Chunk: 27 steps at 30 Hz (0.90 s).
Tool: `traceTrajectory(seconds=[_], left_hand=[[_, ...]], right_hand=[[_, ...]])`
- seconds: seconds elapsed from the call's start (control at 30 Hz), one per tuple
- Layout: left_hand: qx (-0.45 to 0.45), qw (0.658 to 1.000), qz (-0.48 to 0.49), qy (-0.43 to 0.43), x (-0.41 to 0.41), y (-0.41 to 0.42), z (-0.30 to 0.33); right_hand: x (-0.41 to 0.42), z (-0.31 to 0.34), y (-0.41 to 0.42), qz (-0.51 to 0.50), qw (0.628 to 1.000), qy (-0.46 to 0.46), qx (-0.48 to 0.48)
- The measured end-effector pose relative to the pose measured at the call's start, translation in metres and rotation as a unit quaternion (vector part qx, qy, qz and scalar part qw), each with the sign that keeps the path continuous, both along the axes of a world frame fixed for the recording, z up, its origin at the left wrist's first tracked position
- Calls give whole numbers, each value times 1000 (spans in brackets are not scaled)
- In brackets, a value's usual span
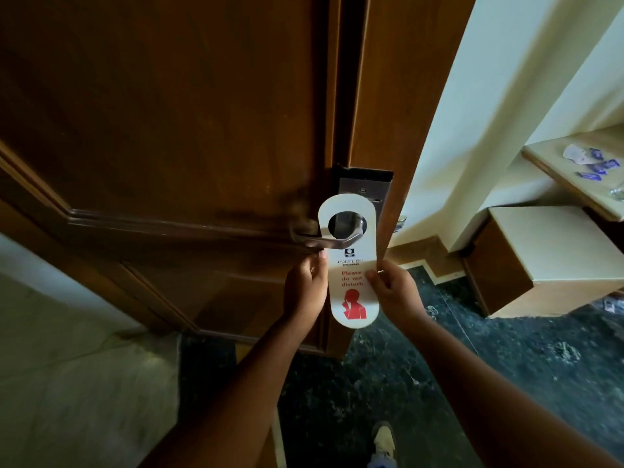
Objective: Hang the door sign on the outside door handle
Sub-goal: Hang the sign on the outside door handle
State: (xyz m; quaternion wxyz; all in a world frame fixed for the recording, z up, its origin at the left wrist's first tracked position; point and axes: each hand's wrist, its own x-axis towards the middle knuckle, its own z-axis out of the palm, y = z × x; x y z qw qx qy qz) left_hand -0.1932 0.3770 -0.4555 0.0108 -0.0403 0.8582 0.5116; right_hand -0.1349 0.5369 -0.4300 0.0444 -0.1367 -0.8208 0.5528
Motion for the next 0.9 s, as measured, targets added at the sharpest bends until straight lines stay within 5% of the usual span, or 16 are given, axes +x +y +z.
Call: traceTrajectory(seconds=[0.7, 0.8, 0.9], left_hand=[[-17, 989, -71, 125, -13, -16, -60], [-14, 989, -57, 136, 2, -36, -51], [-54, 970, -27, 234, 12, -56, -28]], right_hand=[[-29, -50, 15, -3, 997, -51, 50], [-9, -34, 23, 5, 991, -69, 116], [15, 3, 22, 47, 976, -31, 212]])
